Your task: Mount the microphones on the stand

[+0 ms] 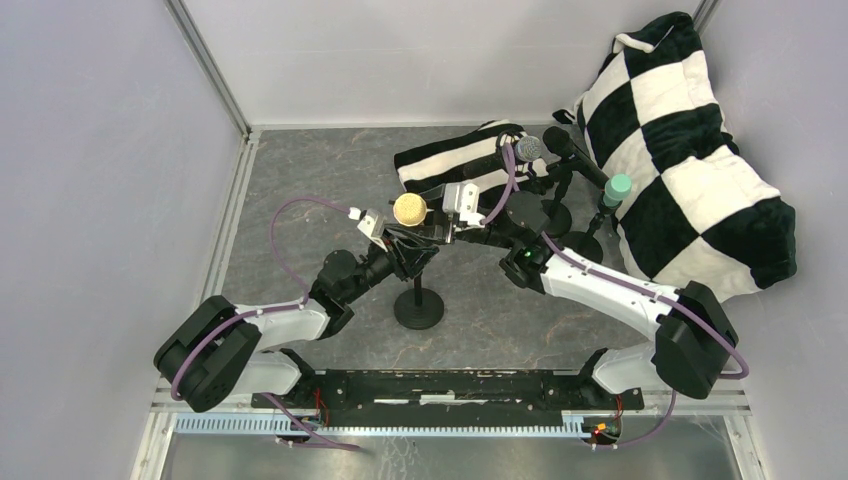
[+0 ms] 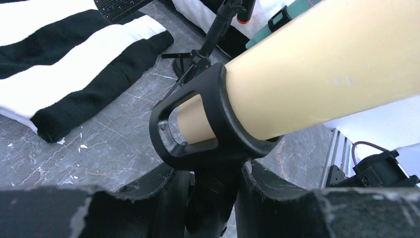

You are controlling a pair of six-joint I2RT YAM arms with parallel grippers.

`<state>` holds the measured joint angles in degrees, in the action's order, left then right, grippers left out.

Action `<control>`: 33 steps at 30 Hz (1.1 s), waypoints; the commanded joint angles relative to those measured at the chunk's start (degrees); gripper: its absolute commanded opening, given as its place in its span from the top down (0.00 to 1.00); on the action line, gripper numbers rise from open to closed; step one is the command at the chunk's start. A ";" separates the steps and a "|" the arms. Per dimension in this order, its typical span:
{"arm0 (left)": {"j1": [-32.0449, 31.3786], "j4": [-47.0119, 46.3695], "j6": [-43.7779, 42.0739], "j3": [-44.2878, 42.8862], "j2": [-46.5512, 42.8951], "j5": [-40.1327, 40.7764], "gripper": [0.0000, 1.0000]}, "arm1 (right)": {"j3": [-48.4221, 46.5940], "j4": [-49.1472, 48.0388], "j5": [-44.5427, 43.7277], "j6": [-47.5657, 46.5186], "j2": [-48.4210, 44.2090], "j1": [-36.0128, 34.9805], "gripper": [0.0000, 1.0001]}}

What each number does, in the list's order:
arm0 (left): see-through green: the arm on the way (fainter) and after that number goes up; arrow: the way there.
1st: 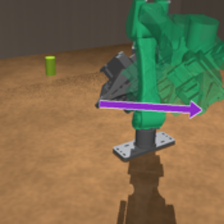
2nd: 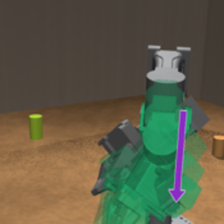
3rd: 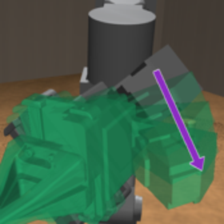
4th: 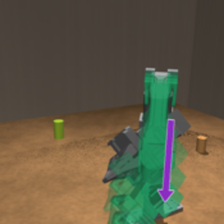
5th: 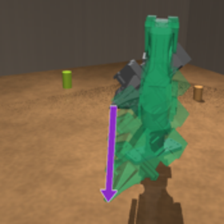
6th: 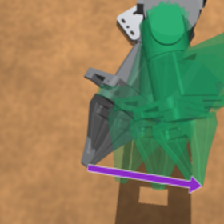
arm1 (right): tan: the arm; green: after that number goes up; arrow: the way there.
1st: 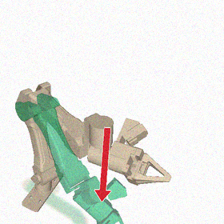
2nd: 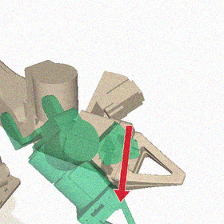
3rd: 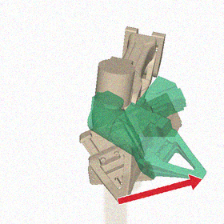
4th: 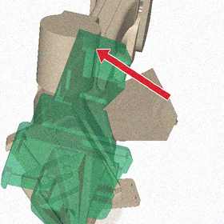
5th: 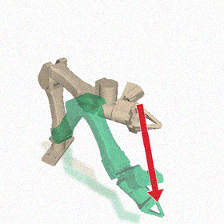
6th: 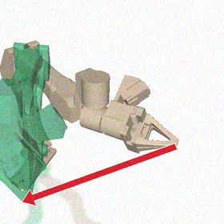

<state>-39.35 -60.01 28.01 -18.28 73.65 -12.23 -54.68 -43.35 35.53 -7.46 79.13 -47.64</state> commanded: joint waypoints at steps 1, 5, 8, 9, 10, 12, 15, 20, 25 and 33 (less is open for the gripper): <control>-0.12 -3.32 -1.81 0.11 -1.84 -1.11 0.98 | 3.10 6.36 -2.59 -0.88 1.23 0.11 1.00; -0.11 -3.06 -1.98 0.01 -2.14 -1.37 0.98 | 3.64 7.82 -4.51 -0.19 2.03 0.43 1.00; -0.11 -2.63 -2.21 -0.08 -2.27 -1.39 0.98 | 3.50 9.21 -4.77 -0.01 2.97 0.75 1.00; -0.12 -2.58 -2.25 -0.16 -2.32 -1.47 0.98 | 3.57 9.62 -4.77 -0.09 3.21 0.86 1.00; -0.11 -2.57 -2.26 -0.17 -2.41 -1.48 0.98 | 3.68 9.97 -4.71 -0.32 3.45 0.88 1.00; -0.11 -2.48 -2.32 -0.17 -2.37 -1.53 0.98 | 4.19 10.38 -4.74 -0.74 3.74 0.91 1.00; -0.13 -2.48 -2.35 -0.17 -2.37 -1.50 0.98 | 5.13 10.48 -4.76 -1.21 4.21 0.98 1.00; -0.11 -2.48 -2.43 -0.17 -2.47 -1.55 0.98 | 6.90 10.39 -4.77 -1.85 4.96 1.22 1.00; -0.13 -2.41 -2.60 0.00 -2.41 -1.65 0.98 | 8.59 10.05 -4.77 -2.03 5.78 1.75 1.00; -0.11 -2.48 -2.61 0.17 -2.46 -1.64 0.98 | 10.29 9.95 -3.66 -2.29 7.29 2.72 1.00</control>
<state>-39.18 -59.33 27.99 -18.28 73.43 -11.64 -49.56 -50.26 33.19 -9.52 81.06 -47.00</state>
